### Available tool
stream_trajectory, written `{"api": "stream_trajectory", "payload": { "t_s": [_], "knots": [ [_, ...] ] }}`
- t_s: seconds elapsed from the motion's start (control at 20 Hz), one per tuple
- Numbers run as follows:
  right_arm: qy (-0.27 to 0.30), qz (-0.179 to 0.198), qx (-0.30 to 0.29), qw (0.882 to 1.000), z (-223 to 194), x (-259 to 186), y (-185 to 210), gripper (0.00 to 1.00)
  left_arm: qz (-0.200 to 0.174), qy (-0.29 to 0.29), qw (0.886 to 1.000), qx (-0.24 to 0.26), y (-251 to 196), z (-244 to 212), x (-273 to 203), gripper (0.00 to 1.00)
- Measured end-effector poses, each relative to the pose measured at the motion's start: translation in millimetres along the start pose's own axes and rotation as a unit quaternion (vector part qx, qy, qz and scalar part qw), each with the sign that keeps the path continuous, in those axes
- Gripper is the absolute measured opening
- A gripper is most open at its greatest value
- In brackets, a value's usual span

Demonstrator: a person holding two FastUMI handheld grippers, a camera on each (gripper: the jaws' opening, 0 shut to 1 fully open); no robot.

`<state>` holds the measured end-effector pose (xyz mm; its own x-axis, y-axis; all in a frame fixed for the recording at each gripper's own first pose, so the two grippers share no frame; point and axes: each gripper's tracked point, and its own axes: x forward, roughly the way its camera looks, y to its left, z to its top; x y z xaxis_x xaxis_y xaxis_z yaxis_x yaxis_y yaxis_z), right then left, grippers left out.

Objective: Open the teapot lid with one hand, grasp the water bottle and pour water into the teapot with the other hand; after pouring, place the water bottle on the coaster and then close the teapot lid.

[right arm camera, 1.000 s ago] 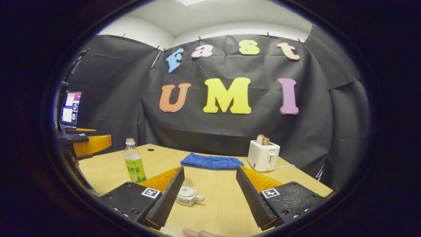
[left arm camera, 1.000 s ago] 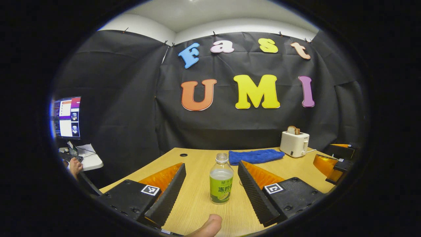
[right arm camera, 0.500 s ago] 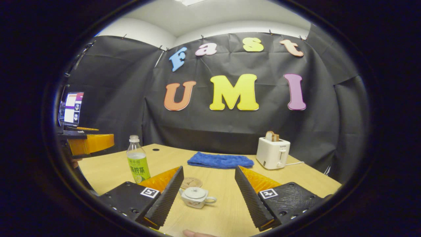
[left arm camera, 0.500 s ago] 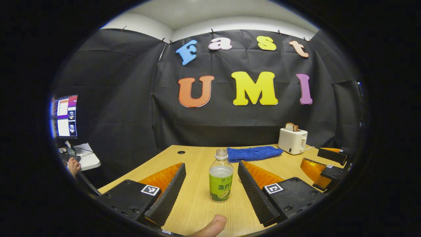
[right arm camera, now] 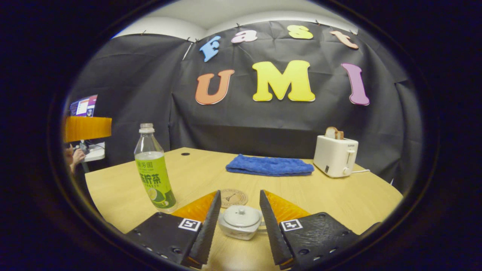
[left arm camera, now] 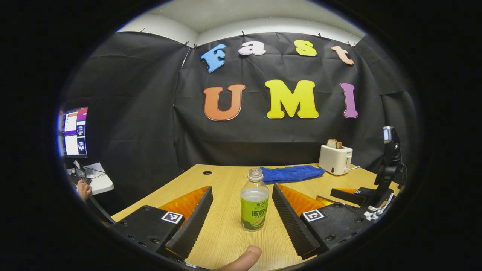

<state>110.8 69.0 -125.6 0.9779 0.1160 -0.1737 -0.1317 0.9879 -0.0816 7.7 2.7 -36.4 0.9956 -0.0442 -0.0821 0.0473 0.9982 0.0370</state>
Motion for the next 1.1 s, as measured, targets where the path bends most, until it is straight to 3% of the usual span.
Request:
{"api": "stream_trajectory", "payload": {
  "t_s": [0.15,0.3,0.35,0.75,0.8,1.1],
  "knots": [
    [0.016,0.005,0.013,1.0,-10.9,8.8,3.5,0.51,0.003,0.005,1.0,-0.002,1.9,-2.9,2.6,0.99],
    [0.024,0.001,0.034,0.999,-18.2,15.3,-1.4,0.19,0.003,0.01,1.0,-0.001,1.4,-6.6,4.4,0.99],
    [0.026,0.002,0.038,0.999,-17.2,17.1,1.2,0.15,0.002,0.01,1.0,-0.001,1.0,-6.1,4.3,0.99],
    [0.032,0.015,0.046,0.998,-17.8,31.0,-1.4,0.13,-0.006,0.022,1.0,-0.002,-1.8,-13.7,8.1,0.99],
    [0.026,0.014,0.051,0.998,-16.8,27.6,-2.6,0.02,-0.009,0.023,1.0,-0.003,-1.7,-14.8,9.4,0.99],
    [-0.002,0.02,0.051,0.999,9.7,16.7,-5.0,0.0,-0.018,0.03,0.999,-0.01,0.5,-18.9,14.1,0.99]
  ]
}}
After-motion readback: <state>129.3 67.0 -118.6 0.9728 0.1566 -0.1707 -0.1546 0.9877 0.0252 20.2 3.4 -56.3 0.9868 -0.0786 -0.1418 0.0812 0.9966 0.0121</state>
